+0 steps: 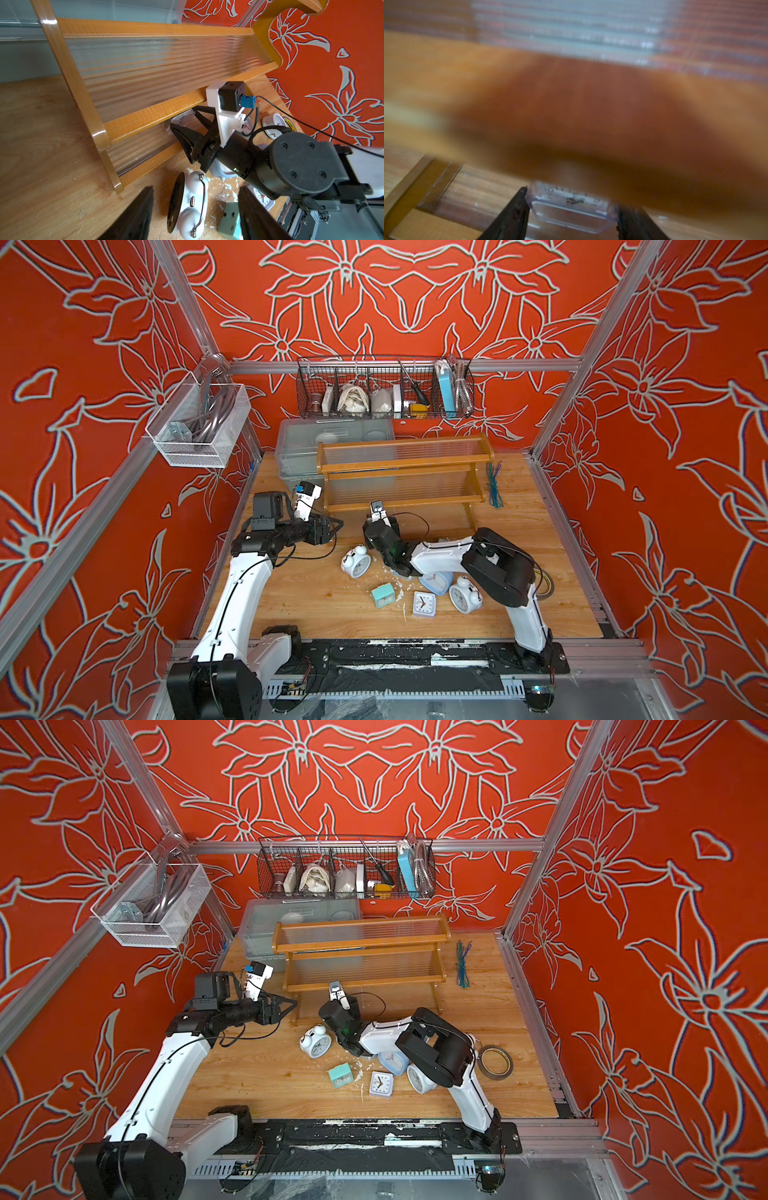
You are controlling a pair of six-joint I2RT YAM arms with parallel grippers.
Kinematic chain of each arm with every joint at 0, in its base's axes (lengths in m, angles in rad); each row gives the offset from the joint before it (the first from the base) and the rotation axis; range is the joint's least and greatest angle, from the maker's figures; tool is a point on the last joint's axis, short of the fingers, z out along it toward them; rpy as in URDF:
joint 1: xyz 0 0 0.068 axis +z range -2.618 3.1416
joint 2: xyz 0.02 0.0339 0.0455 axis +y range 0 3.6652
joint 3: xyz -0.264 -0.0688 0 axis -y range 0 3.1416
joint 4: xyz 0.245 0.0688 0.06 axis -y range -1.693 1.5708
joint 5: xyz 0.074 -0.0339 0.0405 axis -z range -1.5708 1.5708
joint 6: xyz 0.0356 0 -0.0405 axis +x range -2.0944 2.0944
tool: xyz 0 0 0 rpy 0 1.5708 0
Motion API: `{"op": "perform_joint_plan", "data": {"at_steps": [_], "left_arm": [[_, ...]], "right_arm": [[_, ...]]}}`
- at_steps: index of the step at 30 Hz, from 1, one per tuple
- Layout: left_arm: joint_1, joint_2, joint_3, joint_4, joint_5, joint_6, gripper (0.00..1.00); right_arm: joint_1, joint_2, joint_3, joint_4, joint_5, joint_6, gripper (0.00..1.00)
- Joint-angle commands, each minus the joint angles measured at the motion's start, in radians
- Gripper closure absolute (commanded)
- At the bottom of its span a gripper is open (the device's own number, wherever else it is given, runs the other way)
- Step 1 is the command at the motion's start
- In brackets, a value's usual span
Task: Place the alarm clocks on the shelf by style
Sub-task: Place the alarm on the shelf.
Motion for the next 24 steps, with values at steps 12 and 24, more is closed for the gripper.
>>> {"op": "perform_joint_plan", "data": {"at_steps": [12,24], "left_arm": [[0.012,-0.006,-0.01,0.014,0.021,0.001,0.34],[0.013,-0.007,-0.016,0.022,0.02,0.001,0.34]], "right_arm": [[0.001,0.032,0.039,-0.055,0.053,0.029,0.42],[0.001,-0.018,0.026,-0.074,0.045,0.032,0.22]]}}
